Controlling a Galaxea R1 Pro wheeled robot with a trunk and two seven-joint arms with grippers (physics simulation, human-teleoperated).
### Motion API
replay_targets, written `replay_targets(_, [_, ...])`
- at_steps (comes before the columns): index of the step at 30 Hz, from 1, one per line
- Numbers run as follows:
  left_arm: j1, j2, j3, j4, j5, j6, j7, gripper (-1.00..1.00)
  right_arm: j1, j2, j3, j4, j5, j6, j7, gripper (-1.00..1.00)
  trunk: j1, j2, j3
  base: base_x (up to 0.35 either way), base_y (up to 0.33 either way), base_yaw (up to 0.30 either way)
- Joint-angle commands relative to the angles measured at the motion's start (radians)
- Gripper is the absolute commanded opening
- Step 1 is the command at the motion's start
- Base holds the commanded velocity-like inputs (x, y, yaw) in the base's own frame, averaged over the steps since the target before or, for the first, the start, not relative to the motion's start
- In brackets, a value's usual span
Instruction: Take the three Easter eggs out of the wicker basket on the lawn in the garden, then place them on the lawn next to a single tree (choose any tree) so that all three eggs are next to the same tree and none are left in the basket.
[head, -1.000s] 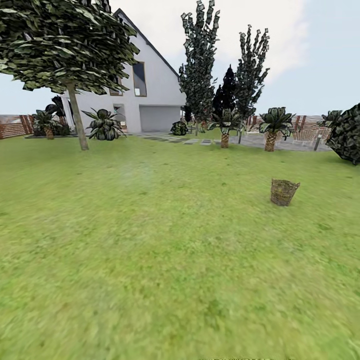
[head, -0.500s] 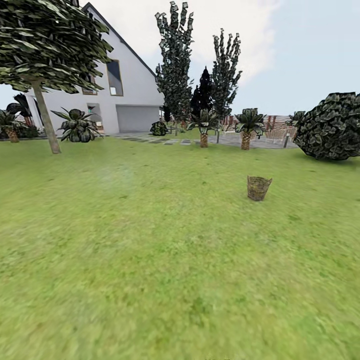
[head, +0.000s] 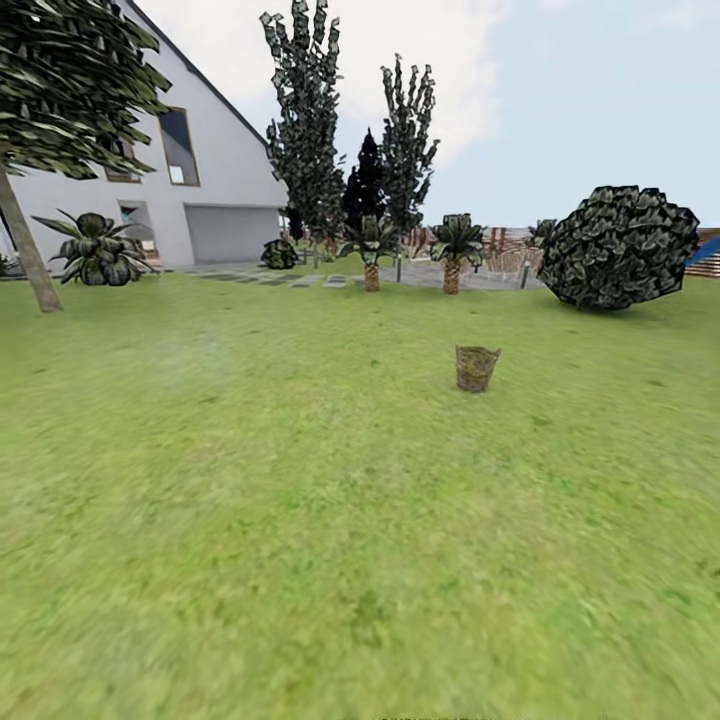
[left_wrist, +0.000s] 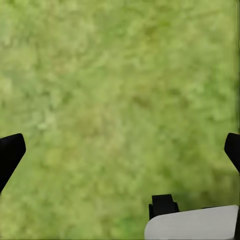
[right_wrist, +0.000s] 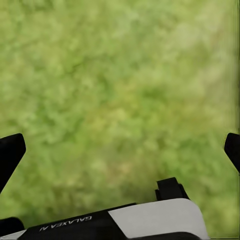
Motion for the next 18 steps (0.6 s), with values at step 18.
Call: replay_targets(18, [0.0,0.003,-0.003,0.0,-0.01,-0.003,0.001,1.0,0.0,0.001,-0.002,0.003,-0.01,-0.011,-0.003,1.0,-0.069,0.126,0.037,0.0,0.0,-0.229])
